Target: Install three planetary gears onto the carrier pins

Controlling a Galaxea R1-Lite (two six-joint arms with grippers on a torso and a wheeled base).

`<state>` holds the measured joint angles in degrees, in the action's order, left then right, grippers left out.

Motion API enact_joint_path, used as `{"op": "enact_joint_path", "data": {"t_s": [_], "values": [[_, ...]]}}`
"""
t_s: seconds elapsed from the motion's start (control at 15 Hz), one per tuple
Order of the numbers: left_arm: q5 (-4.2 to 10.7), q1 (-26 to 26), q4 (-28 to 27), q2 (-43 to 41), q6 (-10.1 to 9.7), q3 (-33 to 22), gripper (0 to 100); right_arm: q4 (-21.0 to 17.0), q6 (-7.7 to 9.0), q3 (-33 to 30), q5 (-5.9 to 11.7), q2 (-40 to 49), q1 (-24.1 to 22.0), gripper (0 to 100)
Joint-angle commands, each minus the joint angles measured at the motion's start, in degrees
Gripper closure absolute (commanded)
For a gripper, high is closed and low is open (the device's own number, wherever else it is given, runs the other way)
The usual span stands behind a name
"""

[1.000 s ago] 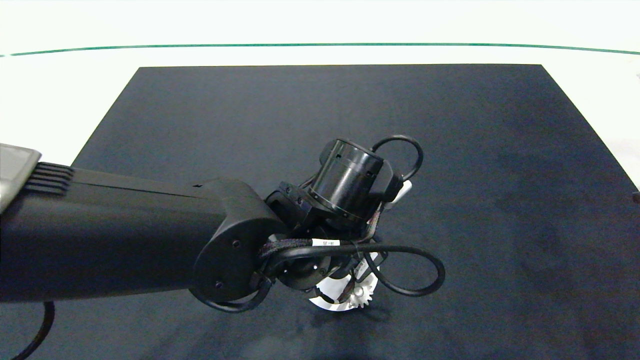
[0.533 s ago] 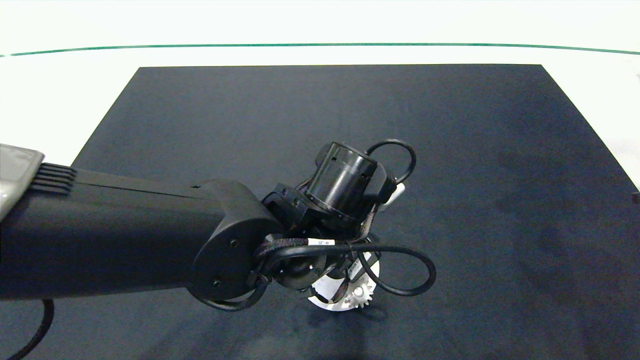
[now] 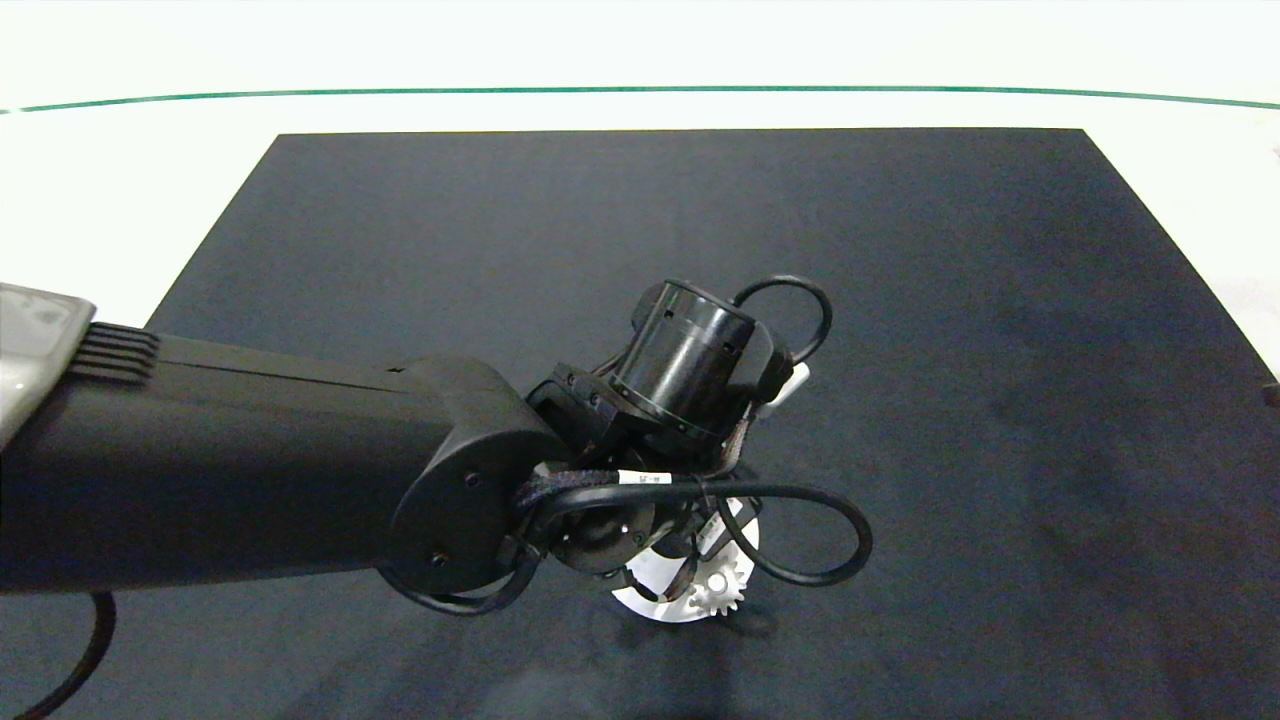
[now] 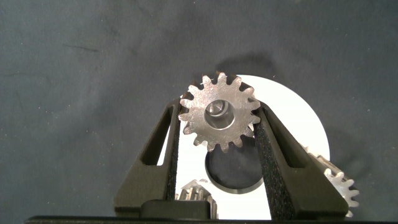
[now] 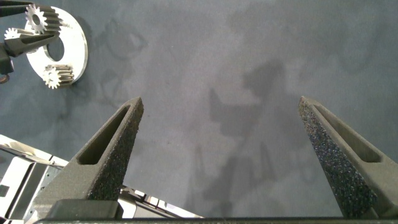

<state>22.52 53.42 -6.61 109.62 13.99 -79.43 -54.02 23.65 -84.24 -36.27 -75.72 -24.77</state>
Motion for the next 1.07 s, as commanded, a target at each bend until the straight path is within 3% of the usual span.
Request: {"op": "enact_joint_path", "data": {"t_s": [0.07,0.93,1.0,1.07], "values": [[0.07,0.4,-0.2,0.9,-0.02,0.6,87,-0.3,0.17,-0.1,-0.21,-0.1,-0.2,0],[0.16,0.5,-1.6,1.0,1.56,-0.2,87,-0.3,0.17,0.4,-0.73,-0.8,-0.4,0],[0.16,0.5,-1.7,1.0,1.56,-0.2,0,-0.3,0.17,0.4,-0.73,-1.1,-0.4,0],[0.16,0.5,-1.7,1.1,1.65,-0.4,0,-0.2,0.26,0.4,-0.73,-1.1,-0.4,0]]}}
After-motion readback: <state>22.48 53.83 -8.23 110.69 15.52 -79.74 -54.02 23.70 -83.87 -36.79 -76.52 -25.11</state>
